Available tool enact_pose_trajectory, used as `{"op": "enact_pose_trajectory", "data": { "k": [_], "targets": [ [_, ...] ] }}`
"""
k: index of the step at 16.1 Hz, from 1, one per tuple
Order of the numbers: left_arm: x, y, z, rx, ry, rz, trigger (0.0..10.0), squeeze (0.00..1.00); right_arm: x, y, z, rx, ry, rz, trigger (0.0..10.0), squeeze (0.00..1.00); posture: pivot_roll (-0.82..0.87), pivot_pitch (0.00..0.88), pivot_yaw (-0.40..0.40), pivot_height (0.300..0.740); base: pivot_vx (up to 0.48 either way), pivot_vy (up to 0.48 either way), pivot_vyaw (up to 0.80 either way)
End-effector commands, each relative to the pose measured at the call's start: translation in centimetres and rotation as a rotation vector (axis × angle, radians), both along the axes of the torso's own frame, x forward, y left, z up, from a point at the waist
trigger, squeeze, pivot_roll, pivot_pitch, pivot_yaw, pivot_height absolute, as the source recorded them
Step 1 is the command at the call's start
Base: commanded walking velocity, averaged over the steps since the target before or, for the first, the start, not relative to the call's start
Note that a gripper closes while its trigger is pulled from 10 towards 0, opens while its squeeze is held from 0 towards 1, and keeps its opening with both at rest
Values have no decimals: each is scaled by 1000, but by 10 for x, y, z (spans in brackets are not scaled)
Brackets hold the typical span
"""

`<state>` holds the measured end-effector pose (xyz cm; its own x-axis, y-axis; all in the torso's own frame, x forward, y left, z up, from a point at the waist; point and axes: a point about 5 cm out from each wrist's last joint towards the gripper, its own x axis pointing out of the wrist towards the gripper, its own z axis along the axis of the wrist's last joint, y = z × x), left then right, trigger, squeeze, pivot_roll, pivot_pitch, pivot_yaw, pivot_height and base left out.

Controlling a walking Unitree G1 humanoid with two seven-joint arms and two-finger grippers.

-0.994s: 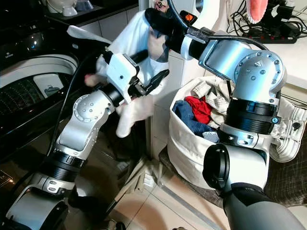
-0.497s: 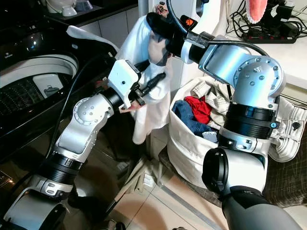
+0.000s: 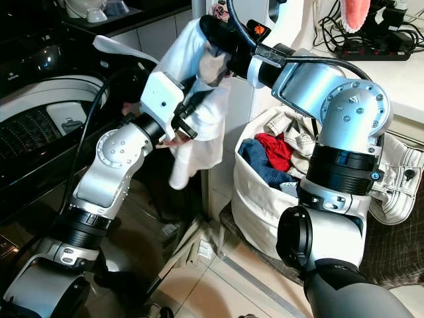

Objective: Clothes washing

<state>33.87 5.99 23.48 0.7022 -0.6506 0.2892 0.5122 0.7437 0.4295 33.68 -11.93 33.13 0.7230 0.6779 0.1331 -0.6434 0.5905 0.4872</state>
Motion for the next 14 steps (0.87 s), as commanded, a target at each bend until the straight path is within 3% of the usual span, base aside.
{"op": "enact_pose_trajectory", "data": {
  "k": [1,2,3,4,5,9,10,11,12,14],
  "targets": [
    [4,7,2,3,2,38,0,0,-4,0,2,-21,-29,-5,5686,0,-52,0,46,740,0,0,0],
    [5,9,3,3,-4,52,0,0,-3,-1,1,-34,-33,-20,10000,0,-52,0,46,740,0,0,0],
    [7,14,5,2,-14,78,0,0,-2,-3,-1,-41,-35,-32,10000,0,-52,0,46,740,0,0,0],
    [9,17,7,2,-19,93,0,0,-2,-3,-1,-40,-34,-37,10000,63,-52,0,46,740,0,0,0],
    [15,26,11,6,-31,146,0,0,-2,-4,-1,-28,-36,-36,10000,1000,-51,0,48,740,0,0,0],
    [39,57,30,45,-94,349,0,0,-3,-2,2,-14,-59,-17,10000,1000,-43,0,46,740,0,0,0],
    [52,74,49,78,-151,460,0,0,-4,0,3,-27,-73,-11,10000,1000,-42,0,44,740,0,0,0],
    [63,90,79,114,-230,580,0,0,-7,4,3,-38,-89,10,10000,0,-40,0,43,740,0,0,0],
    [67,101,106,124,-302,674,0,0,-10,7,3,-44,-103,31,10000,0,-41,0,43,740,0,0,0],
    [63,119,163,126,-480,847,0,0,-12,11,4,-49,-116,47,10000,0,-57,0,56,740,0,0,0]
  ]
}}
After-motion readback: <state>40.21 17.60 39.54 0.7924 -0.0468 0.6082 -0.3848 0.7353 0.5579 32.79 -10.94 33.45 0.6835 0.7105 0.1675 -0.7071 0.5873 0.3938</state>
